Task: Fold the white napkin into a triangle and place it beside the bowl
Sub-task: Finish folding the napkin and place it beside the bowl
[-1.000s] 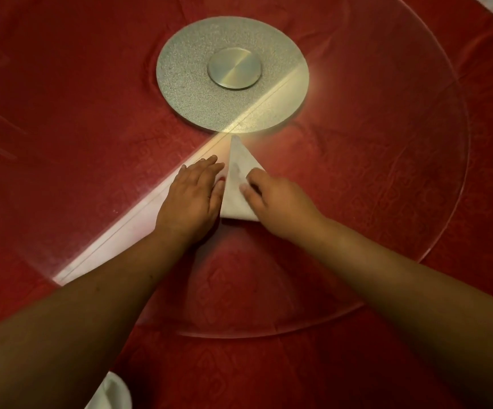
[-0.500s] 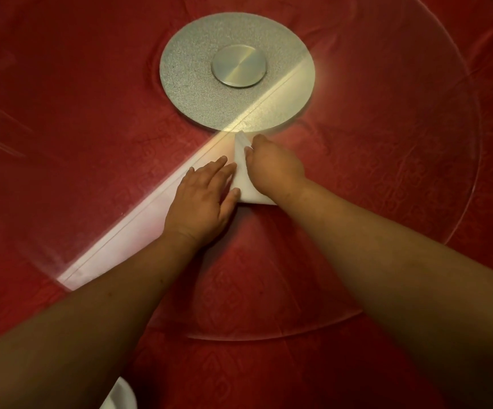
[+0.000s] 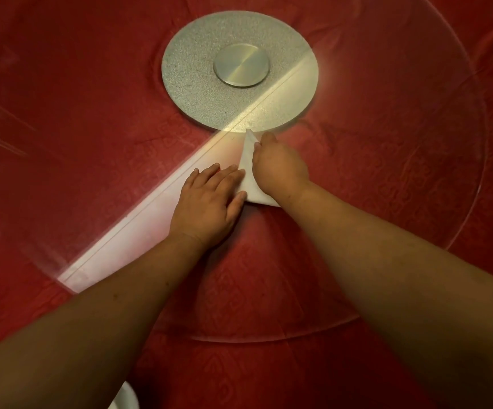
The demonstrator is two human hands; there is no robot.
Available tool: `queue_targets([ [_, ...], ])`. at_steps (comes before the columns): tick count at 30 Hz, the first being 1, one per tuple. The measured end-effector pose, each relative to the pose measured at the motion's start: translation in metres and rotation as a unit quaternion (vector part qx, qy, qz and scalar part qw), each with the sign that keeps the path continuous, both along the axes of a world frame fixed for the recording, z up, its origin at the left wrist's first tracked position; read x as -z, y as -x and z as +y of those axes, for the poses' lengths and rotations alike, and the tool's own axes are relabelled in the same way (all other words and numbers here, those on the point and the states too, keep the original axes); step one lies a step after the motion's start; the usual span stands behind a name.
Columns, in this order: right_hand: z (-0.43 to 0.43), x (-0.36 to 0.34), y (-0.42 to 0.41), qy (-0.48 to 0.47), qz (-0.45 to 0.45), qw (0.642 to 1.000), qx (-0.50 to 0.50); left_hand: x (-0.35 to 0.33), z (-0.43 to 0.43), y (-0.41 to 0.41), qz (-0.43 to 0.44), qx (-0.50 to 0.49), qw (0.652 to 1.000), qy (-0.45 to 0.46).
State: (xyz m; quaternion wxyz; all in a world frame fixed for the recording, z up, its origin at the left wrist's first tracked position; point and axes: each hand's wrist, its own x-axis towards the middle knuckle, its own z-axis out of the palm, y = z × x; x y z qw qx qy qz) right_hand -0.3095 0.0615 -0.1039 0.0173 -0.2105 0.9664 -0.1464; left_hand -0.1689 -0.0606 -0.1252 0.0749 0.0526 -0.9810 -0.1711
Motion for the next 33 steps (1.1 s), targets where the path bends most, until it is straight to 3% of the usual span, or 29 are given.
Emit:
queue_targets([
  [7,-0.002,0.001,-0.001,0.000,0.005,1.000,0.023,0.000,0.001,0.000,-0.003,0.001,1.000,0.002],
  [10,0.004,-0.001,0.003,0.000,0.006,1.000,-0.025,0.001,0.001,0.000,-0.005,0.001,1.000,0.002],
  [13,0.009,-0.005,0.007,0.031,-0.035,0.999,-0.015,0.001,0.000,0.000,-0.002,0.002,1.000,-0.003],
  [18,0.006,-0.008,0.012,-0.035,-0.069,0.997,-0.024,0.001,0.001,0.000,-0.008,0.002,1.000,-0.001],
  [23,-0.001,-0.005,0.019,-0.017,-0.125,0.992,0.006,0.001,0.001,0.000,-0.009,0.001,1.000,0.002],
  [33,0.000,-0.002,0.017,0.013,-0.086,0.996,0.001,0.000,0.002,0.000,-0.005,0.001,1.000,0.005],
])
